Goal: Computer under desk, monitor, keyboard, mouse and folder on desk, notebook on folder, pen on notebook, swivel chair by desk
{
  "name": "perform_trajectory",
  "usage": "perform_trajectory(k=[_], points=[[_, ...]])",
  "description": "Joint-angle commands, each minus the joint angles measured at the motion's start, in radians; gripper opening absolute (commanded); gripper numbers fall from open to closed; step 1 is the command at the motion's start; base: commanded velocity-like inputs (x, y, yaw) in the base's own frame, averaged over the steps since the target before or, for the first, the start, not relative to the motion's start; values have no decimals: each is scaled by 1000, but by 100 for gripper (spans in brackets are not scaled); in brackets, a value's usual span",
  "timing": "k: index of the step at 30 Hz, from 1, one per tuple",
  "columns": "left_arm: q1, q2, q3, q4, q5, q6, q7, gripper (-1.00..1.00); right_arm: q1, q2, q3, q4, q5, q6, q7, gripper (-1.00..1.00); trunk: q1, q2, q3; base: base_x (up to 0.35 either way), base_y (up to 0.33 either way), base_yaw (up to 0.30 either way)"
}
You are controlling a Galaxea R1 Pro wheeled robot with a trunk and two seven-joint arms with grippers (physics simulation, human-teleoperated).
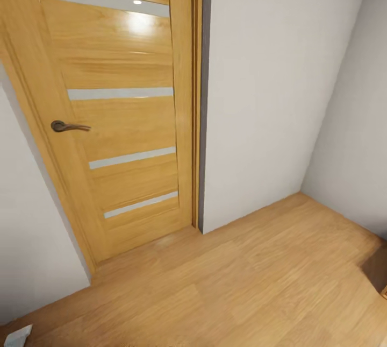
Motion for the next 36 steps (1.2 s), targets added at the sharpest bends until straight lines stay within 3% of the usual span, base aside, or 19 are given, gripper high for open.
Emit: perform_trajectory(k=[1, 14, 22, 30, 36], points=[[-1, 0, -9, 0, 5, -3, 5, 100, 0, 0, 8, -2, 0, 0, -9, 100, 0, 0, -2, 0, -309, 221], [-1, 2, -6, 1, 10, -8, 10, 100, 0, -1, 8, -1, 7, -2, -9, 100, 0, 0, -13, 0, -300, 236], [-1, 5, -3, 2, 14, -28, 11, 100, 0, -2, 3, 0, 5, -77, -9, 100, 0, 0, -16, 0, -162, 252], [-1, 9, -1, 0, 86, -29, 7, 100, 0, -2, 7, 24, 8, -89, -5, 100, 0, 0, -16, 0, -10, 124], [-1, 20, -1, 0, 112, -30, 3, 100, 0, 0, 8, 27, 8, -89, -3, 100, 0, 0, -16, 0, -1, 52]])
